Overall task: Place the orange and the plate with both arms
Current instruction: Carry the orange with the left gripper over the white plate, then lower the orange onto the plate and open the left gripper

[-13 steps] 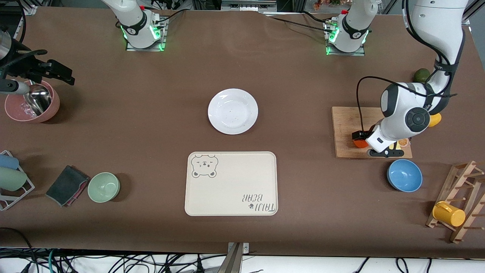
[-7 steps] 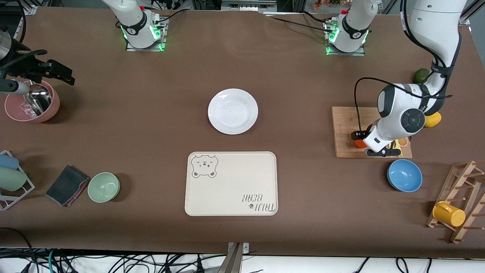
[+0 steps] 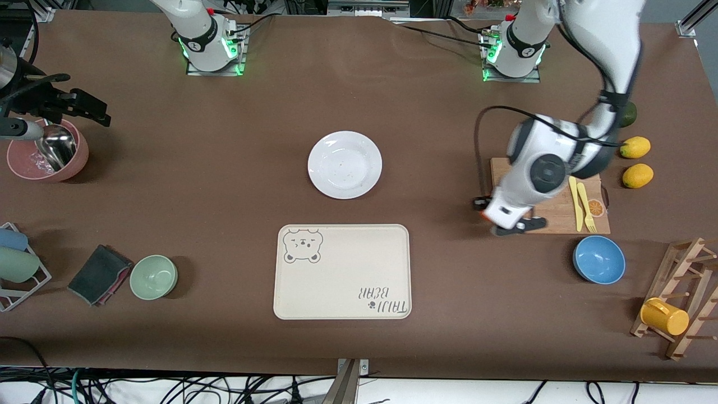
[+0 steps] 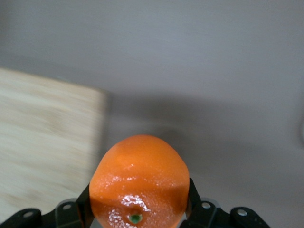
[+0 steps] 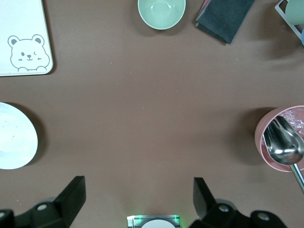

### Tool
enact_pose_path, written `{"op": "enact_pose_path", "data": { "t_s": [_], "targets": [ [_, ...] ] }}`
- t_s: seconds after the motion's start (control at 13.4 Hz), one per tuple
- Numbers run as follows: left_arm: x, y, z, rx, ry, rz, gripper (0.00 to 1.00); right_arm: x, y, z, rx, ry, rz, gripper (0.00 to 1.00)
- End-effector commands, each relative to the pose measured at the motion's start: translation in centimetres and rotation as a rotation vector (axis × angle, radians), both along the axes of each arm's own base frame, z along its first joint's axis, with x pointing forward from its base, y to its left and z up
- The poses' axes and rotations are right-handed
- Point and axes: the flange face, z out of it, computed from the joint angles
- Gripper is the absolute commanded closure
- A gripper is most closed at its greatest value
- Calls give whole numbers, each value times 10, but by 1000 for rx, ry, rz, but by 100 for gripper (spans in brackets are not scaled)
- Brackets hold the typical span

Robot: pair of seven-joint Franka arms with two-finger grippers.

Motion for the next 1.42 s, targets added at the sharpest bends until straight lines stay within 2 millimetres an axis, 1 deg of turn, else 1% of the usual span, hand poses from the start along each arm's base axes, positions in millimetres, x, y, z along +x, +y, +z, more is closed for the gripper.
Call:
{"op": "enact_pose_path", "data": {
  "t_s": [0.0,0.15,0.22,0.3,0.45,0.52,0.67,0.75,0.82,0.9,0.97,1.04,1.12,1.34],
  "targets": [
    [-34,-101,4,4,3,79,100,-4,1,1,14,-12,9,0],
    [-62,-170,-8,-27,33,114,100,-4,1,1,14,-12,9,0],
    [-71,-197,-13,-44,42,127,100,-4,1,1,14,-12,9,0],
    [-79,-220,-17,-56,53,157,100,-4,1,1,14,-12,9,0],
    [-113,-270,-34,-42,67,173,100,-3,1,0,14,-12,9,0],
    [-120,-282,-39,-38,69,192,100,-3,1,0,14,-10,11,0],
    [-146,-308,-45,-32,89,236,100,-2,0,0,15,-13,18,0],
    [-157,-319,-47,-40,80,231,100,-3,-2,1,17,-17,33,0],
    [-162,-324,-50,-45,72,220,98,-3,-2,2,18,-18,41,0],
    [-168,-327,-57,-36,75,205,83,-3,-3,3,20,-20,41,0],
    [-173,-330,-62,-30,77,197,51,-3,-2,3,20,-23,41,0],
    [-175,-329,-70,-22,83,189,2,-3,-2,3,20,-23,41,0],
    [-175,-329,-70,-21,83,194,0,-3,-2,4,20,-26,41,0],
    [-170,-329,-66,-27,77,198,0,-2,6,5,23,-27,55,0]
  ]
}}
